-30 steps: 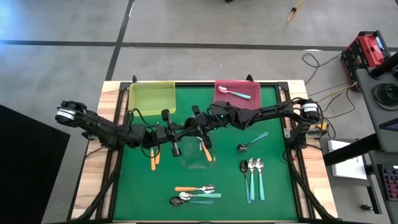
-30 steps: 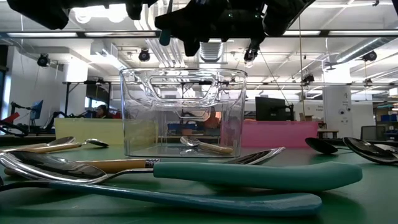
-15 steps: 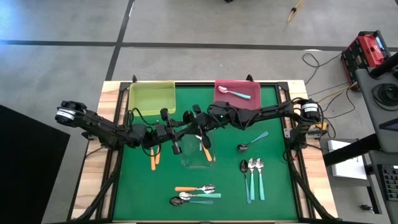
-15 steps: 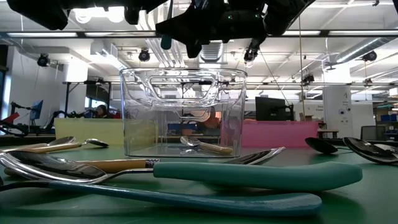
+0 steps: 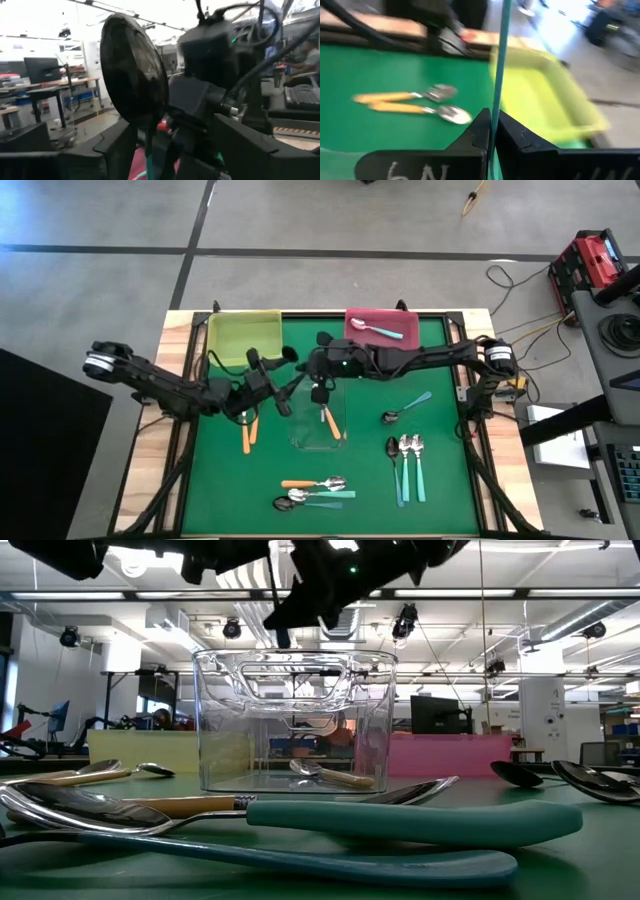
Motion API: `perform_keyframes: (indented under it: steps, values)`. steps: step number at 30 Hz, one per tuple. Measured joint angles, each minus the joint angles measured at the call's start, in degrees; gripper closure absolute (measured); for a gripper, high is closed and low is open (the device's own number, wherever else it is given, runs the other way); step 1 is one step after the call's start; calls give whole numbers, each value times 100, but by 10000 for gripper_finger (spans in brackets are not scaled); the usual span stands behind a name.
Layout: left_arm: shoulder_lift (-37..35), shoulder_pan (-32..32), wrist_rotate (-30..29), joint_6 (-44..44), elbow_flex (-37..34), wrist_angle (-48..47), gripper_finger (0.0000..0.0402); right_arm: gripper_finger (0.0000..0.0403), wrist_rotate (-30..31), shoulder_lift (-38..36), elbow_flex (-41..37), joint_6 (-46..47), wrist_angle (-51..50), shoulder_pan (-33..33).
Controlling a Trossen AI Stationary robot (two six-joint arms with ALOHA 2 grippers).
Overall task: Sort silverware by color (type)
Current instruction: Put the middle left blue spoon into the yellow bin
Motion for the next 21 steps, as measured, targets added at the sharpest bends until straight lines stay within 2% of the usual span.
perform_keyframes:
  steps: [7,13,21]
  values:
    - [-549,-19,-66,-272,-1,-918,144,394,1770,-2,707,-291,-1407,49]
    - [-1123,-19,-100,-630,-1,-1670,144,394,3008,-2,1081,-683,-2044,86]
    - [-1235,155,-98,-845,-9,-1338,145,394,5682,-7,1182,-2102,-1991,258]
